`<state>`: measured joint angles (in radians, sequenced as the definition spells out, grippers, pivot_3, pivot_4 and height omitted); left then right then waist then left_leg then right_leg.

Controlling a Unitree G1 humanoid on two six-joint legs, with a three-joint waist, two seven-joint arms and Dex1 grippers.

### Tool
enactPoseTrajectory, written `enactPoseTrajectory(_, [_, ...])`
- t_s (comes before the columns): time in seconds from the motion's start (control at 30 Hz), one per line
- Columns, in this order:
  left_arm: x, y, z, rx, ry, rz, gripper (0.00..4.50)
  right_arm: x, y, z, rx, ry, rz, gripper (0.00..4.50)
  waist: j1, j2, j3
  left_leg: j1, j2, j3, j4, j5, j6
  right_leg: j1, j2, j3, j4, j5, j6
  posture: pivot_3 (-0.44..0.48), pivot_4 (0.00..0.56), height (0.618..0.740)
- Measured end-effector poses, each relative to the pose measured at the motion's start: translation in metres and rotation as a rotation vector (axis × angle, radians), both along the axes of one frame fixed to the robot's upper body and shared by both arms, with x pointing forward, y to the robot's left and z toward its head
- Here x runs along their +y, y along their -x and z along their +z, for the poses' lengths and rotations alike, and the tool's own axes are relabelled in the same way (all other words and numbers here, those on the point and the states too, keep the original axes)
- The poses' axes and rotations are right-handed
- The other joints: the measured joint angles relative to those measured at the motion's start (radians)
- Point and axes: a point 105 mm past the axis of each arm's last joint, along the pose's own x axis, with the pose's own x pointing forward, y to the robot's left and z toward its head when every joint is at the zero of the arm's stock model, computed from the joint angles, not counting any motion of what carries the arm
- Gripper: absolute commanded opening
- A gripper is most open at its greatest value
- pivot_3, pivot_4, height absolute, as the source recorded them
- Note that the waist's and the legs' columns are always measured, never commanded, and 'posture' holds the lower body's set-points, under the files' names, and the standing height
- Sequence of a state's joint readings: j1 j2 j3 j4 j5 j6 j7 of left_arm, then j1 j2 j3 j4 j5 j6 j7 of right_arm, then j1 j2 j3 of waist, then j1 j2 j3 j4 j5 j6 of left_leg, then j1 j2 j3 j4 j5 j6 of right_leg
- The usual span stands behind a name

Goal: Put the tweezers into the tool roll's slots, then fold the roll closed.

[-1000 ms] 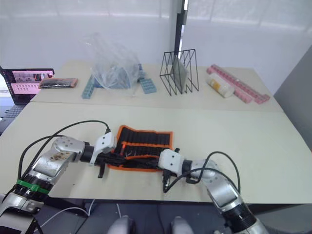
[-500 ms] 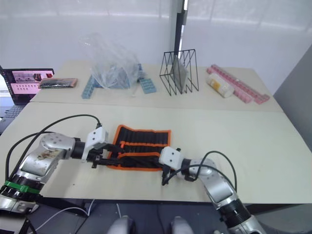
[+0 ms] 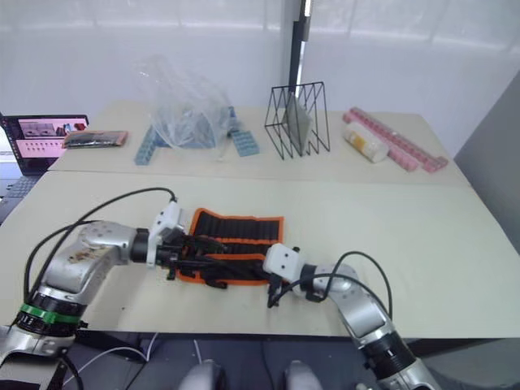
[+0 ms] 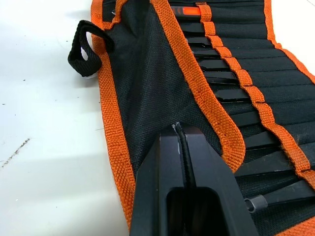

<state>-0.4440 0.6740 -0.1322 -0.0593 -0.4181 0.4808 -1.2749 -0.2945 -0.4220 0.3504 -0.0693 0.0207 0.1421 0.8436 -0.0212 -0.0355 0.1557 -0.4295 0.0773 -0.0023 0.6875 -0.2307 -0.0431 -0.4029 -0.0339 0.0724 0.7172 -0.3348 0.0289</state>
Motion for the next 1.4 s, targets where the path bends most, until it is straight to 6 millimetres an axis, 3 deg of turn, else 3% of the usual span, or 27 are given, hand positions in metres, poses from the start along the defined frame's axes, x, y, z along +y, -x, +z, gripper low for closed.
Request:
enactPoseTrajectory(0.1, [0.002,0.001,-0.012,0.011,-0.025,0.014,0.03,0.0,0.0,0.0,0.001,0.0,0.0,0.0,0.0,0.0,0.0,0.0,0.0,0.0,0.0,0.0,0.0,0.0,0.0,0.0,0.0,0.0,0.0,0.0,0.15,0.684])
enactPoseTrajectory(0.33, [0.01,-0.015,-0.048,-0.027,-0.163,0.127,0.03,-0.001,0.0,0.0,0.007,0.005,-0.009,0.0,0.004,0.0,0.0,0.001,0.0,0.0,0.0,0.0,0.0,0.001,0.0,0.0,0.0,0.0,0.0,0.0,0.15,0.684])
enactPoseTrajectory(0.6, [0.006,-0.02,-0.052,-0.104,-0.193,0.123,0.03,0.003,0.001,0.002,0.054,-0.047,-0.023,0.0,0.01,0.001,0.0,0.01,0.0,0.0,0.0,0.0,0.0,0.012,0.0,0.0,-0.002,0.0,0.0,0.0,0.15,0.684])
enactPoseTrajectory(0.73, [0.005,-0.02,-0.052,-0.118,-0.192,0.119,0.03,0.017,0.009,0.025,0.074,-0.167,0.017,0.0,0.012,0.002,0.0,0.009,-0.001,-0.001,0.0,0.0,0.0,0.012,-0.001,0.0,-0.002,0.0,0.0,0.0,0.15,0.684])
enactPoseTrajectory(0.9, [0.003,-0.02,-0.052,-0.127,-0.193,0.113,0.03,0.0,0.003,0.035,0.102,-0.209,-0.067,0.0,0.017,0.002,0.0,0.009,-0.001,-0.001,0.0,0.0,0.0,0.013,-0.001,0.0,-0.003,0.0,0.0,0.0,0.15,0.684])
enactPoseTrajectory(1.13, [-0.001,-0.021,-0.052,-0.14,-0.195,0.107,0.0,-0.043,-0.003,0.027,0.292,-0.234,-0.288,2.15,0.023,0.003,0.0,0.009,-0.001,-0.001,0.0,0.0,0.0,0.014,-0.001,0.0,-0.006,-0.001,0.0,0.0,0.15,0.684])
enactPoseTrajectory(1.4, [-0.003,-0.021,-0.052,-0.145,-0.192,0.102,0.0,-0.068,-0.02,0.015,0.572,-0.286,-0.487,2.15,0.03,0.003,0.0,0.008,-0.002,-0.001,0.0,0.0,0.0,0.014,-0.001,0.0,-0.007,-0.001,0.0,0.0,0.15,0.684])
